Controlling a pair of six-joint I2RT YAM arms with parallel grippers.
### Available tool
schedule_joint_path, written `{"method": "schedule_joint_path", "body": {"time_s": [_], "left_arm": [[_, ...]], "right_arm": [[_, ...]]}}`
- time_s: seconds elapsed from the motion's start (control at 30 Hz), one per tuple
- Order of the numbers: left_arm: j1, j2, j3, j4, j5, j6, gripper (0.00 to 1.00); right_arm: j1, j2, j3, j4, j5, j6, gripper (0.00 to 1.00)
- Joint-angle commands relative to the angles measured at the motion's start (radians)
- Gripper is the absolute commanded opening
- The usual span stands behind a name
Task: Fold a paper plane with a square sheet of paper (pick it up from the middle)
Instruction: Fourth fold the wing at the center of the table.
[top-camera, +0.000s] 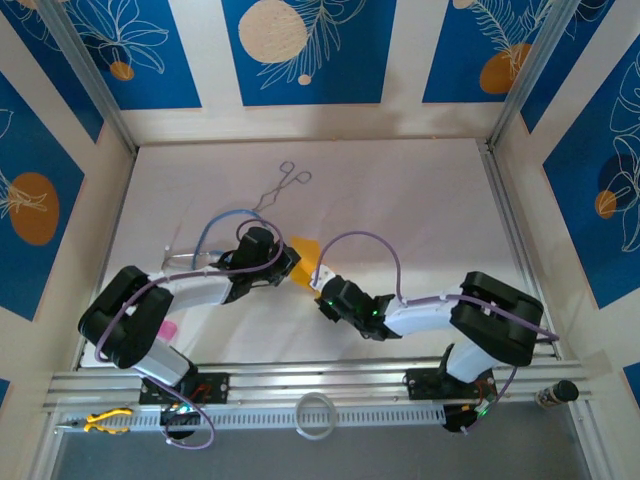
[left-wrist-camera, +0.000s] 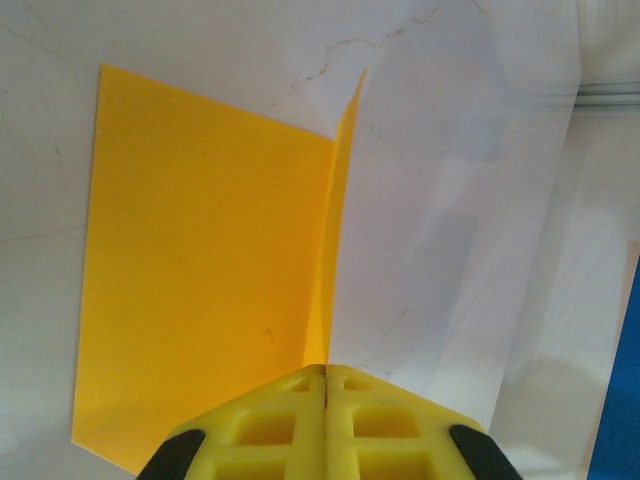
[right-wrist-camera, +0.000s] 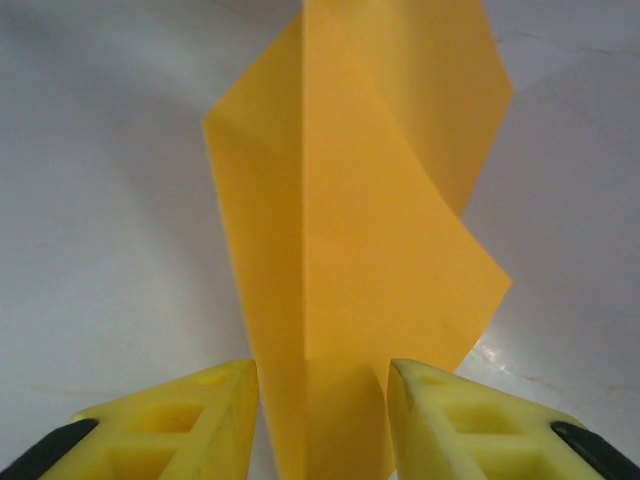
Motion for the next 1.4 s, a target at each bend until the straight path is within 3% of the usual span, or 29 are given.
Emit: {"method": "schedule_joint_path", "body": {"time_s": [0.0, 0.6, 0.7, 0.87, 1.0, 1.37], "left_arm": [[-0.009, -0.021, 0.004, -0.013, -0.009, -0.013, 0.00], [-0.010, -0.016, 0.045, -0.076, -0.006, 0.037, 0.00], [-0.011, -0.010, 0.047, -0.077, 0.001, 0.043, 0.08], [-0.006, -0.008, 0.047, -0.098, -0.002, 0.054, 0.31], [0.022, 0.010, 0.061, -0.113, 0.037, 0.080, 0.43], [0.078, 0.085, 0.129, -0.126, 0.174, 0.128, 0.49]], "right_arm": [[-0.013, 0.028, 0.035, 0.066, 0.073, -0.031, 0.38], [-0.038, 0.031, 0.031, 0.047, -0.031, -0.010, 0.20], [-0.044, 0.028, 0.026, 0.049, -0.047, 0.005, 0.15], [-0.056, 0.028, 0.014, 0.066, -0.070, 0.029, 0.13], [-0.060, 0.029, -0.005, 0.096, -0.082, 0.027, 0.12], [-0.079, 0.040, -0.024, 0.125, -0.112, 0.024, 0.12]]}}
